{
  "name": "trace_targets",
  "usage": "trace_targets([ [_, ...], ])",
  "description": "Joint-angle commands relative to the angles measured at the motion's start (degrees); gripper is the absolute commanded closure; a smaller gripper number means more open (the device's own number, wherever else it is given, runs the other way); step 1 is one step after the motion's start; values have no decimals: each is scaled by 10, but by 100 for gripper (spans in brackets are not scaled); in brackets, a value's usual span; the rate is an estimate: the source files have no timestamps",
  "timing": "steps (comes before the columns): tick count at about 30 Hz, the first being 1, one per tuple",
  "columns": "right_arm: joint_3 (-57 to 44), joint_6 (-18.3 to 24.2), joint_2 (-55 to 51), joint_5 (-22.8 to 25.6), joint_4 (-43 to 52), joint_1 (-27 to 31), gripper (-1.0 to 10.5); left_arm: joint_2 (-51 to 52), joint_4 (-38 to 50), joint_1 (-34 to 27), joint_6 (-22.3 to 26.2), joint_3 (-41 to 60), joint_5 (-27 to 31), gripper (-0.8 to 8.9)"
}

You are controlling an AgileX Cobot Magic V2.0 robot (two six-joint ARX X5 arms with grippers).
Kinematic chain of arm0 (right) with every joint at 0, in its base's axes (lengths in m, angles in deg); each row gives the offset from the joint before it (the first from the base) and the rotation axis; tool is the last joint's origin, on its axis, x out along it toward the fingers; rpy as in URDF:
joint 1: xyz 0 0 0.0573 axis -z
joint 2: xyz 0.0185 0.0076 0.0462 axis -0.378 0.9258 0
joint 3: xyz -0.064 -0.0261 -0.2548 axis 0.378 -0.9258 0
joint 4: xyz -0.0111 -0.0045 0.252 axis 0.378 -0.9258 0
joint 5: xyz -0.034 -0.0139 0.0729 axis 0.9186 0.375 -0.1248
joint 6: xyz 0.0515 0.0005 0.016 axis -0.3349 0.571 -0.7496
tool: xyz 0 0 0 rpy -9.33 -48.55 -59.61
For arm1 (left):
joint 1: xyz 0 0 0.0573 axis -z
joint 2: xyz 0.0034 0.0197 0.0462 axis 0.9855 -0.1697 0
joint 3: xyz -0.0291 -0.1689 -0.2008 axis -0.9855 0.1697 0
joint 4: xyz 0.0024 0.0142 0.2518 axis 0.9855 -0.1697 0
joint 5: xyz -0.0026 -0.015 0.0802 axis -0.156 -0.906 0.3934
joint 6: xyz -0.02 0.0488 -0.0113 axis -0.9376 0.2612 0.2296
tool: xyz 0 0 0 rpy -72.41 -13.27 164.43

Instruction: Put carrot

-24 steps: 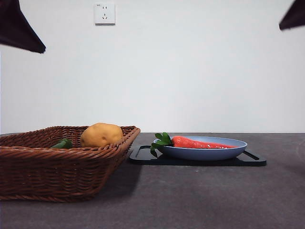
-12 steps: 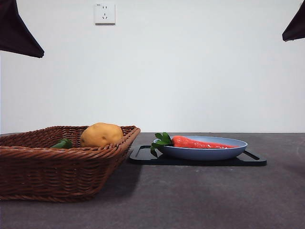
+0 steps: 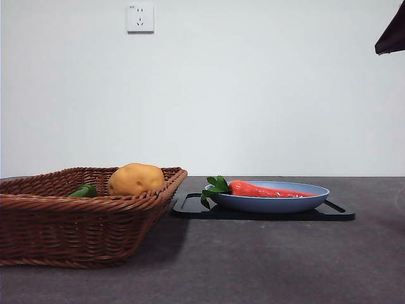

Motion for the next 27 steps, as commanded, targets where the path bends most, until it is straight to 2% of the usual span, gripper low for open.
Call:
trace_targets([
  [1, 4, -6, 1, 2, 6, -4, 943, 37, 7, -30, -26, 34, -1, 805],
  [8, 4, -6, 1, 2, 6, -4, 943, 110, 54, -115, -47, 121, -65, 805],
  [13, 4, -6, 1, 2, 6, -3, 943, 148, 54, -166, -71, 163, -105, 805],
  [22, 4, -6, 1, 2, 6, -3, 943, 148, 17, -189, -84, 183, -106, 805],
  [27, 4, -6, 1, 2, 6, -4, 943, 148, -10, -189, -85, 183, -156, 805],
])
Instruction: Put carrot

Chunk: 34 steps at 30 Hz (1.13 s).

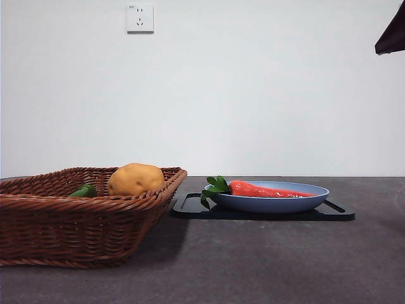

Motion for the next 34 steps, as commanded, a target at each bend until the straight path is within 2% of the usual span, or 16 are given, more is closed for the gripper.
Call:
trace_targets([
  [1, 4, -6, 1, 2, 5, -4, 943, 3, -4, -2, -5, 3, -32, 805],
  [28, 4, -5, -2, 2, 0, -4, 943, 3, -2, -1, -5, 3, -43, 805],
  [29, 4, 7, -10, 5, -2, -3, 943, 3, -2, -1, -5, 3, -43, 805],
  [30, 4, 46, -27, 26, -4, 2, 943, 3, -2, -1, -5, 3, -43, 805],
  [32, 3, 87, -60, 48, -6, 15, 943, 3, -2, -1, -5, 3, -43, 805],
  [34, -4, 114, -101, 43, -9, 36, 943, 3, -2, -1, -5, 3, -43, 805],
])
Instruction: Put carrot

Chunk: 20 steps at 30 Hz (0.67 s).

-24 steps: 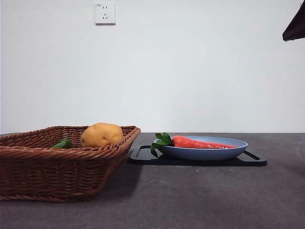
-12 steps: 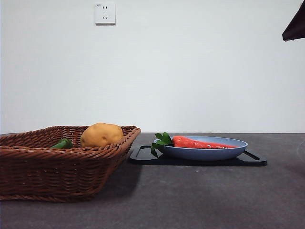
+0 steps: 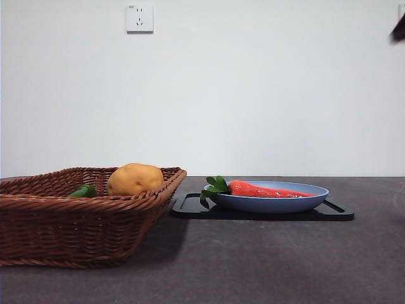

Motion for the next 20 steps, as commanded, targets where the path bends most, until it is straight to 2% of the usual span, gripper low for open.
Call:
trace_targets([
  [1, -8, 59, -49, 3, 5, 24, 943, 2, -5, -1, -2, 3, -5, 805],
  [7, -85, 46, -154, -1, 5, 133, 943, 2, -5, -1, -2, 3, -5, 805],
  [12, -168, 38, -194, -85, 6, 220, 943, 2, -5, -1, -2, 3, -5, 805],
  [16, -212, 36, -206, -134, 6, 261, 943, 2, -5, -1, -2, 3, -5, 805],
  [20, -236, 36, -221, -148, 6, 272, 943, 2, -5, -1, -2, 3, -5, 805],
])
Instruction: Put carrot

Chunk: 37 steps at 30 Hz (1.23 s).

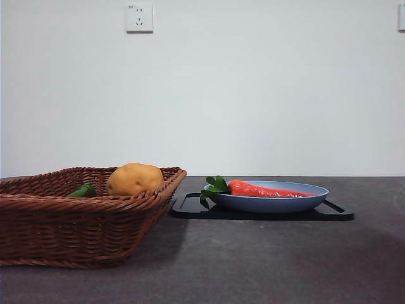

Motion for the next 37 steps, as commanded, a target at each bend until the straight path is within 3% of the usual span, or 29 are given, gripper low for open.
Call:
trace_targets([
  [1, -7, -4, -11, -6, 8, 2, 943, 2, -5, -1, -2, 3, -5, 805],
  [8, -24, -5, -29, -7, 14, 2, 943, 2, -5, -1, -2, 3, -5, 805],
  [12, -24, -38, -29, -6, 16, 2, 943, 2, -5, -1, -2, 3, -5, 805],
  [37, -24, -38, -25, -2, 17, 2, 943, 2, -5, -1, -2, 3, -5, 805],
])
